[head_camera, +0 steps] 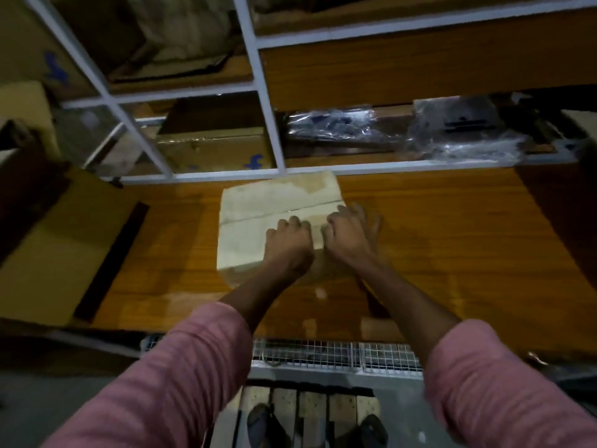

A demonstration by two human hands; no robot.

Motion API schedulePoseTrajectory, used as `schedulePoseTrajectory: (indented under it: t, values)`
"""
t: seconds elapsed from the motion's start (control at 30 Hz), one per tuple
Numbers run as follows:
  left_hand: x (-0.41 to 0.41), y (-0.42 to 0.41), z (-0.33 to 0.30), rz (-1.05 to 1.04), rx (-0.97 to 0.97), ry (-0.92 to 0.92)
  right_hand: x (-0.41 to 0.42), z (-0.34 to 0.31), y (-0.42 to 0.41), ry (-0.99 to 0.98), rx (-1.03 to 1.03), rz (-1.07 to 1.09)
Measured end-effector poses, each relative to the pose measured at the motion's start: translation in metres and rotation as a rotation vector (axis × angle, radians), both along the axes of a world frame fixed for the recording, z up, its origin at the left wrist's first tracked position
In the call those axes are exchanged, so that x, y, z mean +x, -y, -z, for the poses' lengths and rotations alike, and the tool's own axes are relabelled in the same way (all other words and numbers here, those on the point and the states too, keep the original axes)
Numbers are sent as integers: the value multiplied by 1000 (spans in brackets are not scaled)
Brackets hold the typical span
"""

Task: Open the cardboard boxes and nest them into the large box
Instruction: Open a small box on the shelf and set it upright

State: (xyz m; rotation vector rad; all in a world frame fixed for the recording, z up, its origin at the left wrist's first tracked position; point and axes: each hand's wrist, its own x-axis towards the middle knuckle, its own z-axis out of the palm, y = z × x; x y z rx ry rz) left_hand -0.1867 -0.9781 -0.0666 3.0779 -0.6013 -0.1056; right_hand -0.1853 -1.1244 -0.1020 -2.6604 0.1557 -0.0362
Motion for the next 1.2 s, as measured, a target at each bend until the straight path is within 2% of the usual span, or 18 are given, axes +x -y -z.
schedulePoseTrajectory:
  t: [0.1,0.3,0.43,0.57,0.67,0.77,0.83,1.0,1.13,1.2]
  values:
    - [9,-47,20,-105,-47,-9,-9,13,-23,-116,63,-19]
    - [28,-122,43,-213,-167,15,-9,12,-73,-57,-4,36]
    - [49,-171,49,-183,-208,9,-2,7,-117,-55,-99,0]
    - [77,-216,54,-90,-175,13,22,-3,-149,-75,-183,52]
    - [106,-243,49,-242,-232,57,48,-3,-170,-130,-94,136]
    - [129,-266,44,-521,-307,-85,72,0,-182,-229,94,251]
    - [136,-278,50,-518,-423,-180,81,4,-187,-256,146,307]
    - [140,-289,58,-407,-566,-67,76,2,-185,-39,251,288]
    - [143,-299,49,-245,-759,32,65,-8,-188,186,425,300]
    - [139,-304,46,-197,-773,99,57,-6,-189,248,416,346]
